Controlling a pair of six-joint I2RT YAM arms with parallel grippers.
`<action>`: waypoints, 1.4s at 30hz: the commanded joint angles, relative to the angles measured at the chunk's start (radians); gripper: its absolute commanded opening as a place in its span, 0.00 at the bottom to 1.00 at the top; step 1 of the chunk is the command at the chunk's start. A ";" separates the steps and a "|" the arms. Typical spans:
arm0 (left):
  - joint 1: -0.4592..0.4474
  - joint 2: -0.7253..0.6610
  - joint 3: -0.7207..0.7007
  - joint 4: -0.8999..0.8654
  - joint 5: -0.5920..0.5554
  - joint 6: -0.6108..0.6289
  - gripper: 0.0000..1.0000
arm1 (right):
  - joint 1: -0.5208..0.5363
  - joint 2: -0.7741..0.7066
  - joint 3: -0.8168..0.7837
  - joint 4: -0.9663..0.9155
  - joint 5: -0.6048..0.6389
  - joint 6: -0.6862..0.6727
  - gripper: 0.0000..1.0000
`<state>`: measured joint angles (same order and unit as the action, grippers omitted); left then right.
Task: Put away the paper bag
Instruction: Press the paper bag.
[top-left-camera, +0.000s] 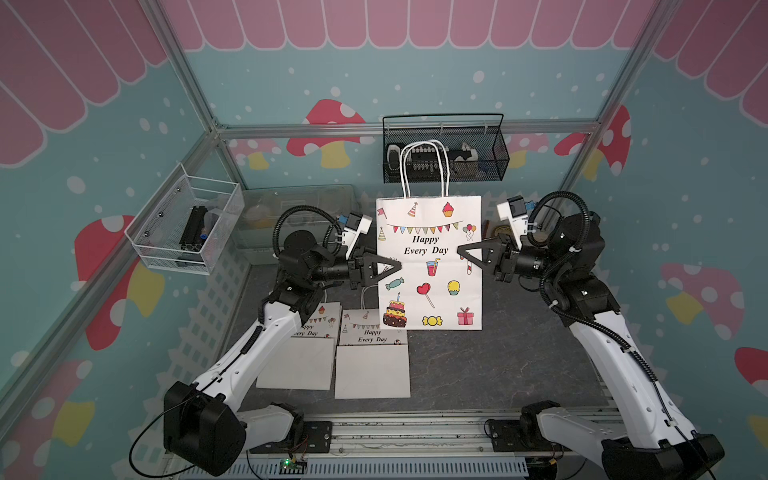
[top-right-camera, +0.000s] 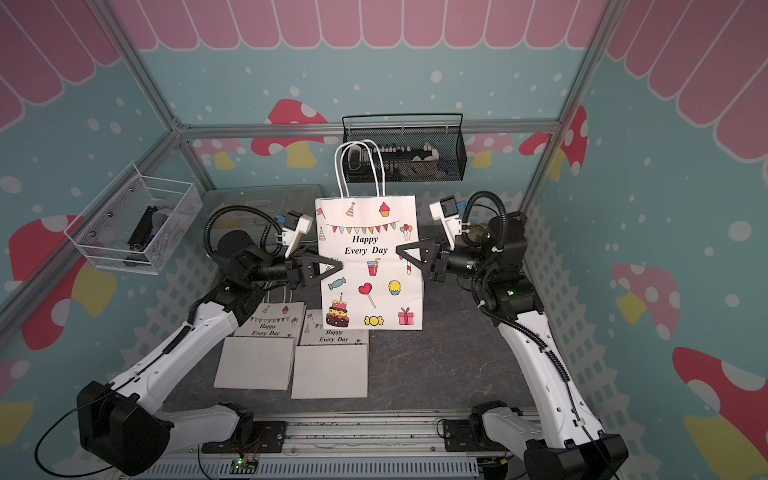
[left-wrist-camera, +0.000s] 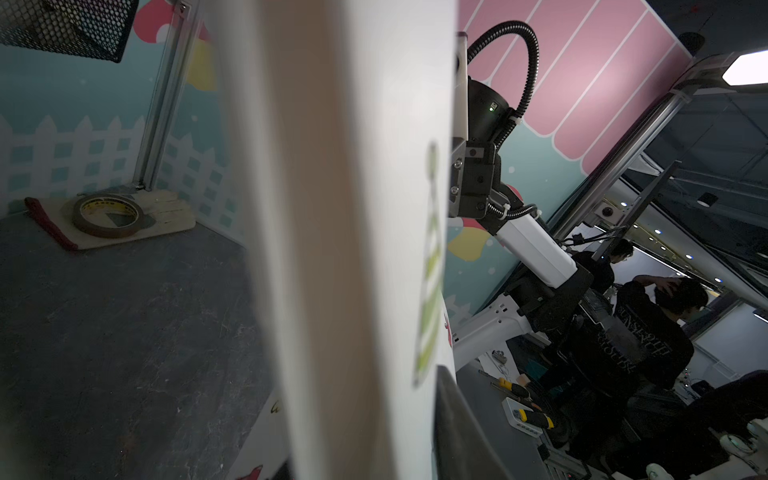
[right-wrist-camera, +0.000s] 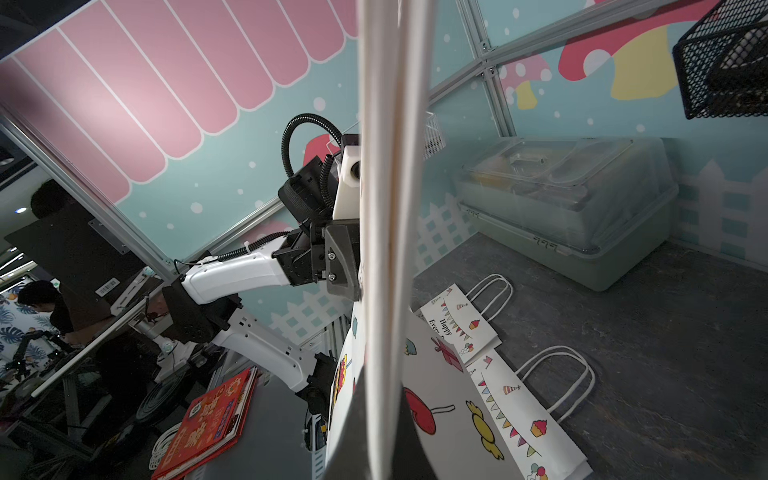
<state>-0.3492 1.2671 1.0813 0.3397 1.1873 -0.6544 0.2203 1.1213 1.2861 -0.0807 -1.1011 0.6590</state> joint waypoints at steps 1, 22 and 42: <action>-0.007 0.003 0.004 -0.008 0.034 0.002 0.23 | -0.008 -0.010 0.012 0.078 0.007 0.017 0.00; -0.008 0.021 0.001 0.135 -0.001 -0.110 0.00 | 0.008 -0.033 -0.058 -0.132 0.023 -0.170 0.55; -0.008 0.071 -0.012 0.202 0.031 -0.166 0.02 | 0.033 -0.036 -0.091 -0.238 0.093 -0.285 0.09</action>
<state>-0.3546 1.3388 1.0714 0.5251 1.2018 -0.8288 0.2497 1.0969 1.1938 -0.2905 -1.0470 0.4023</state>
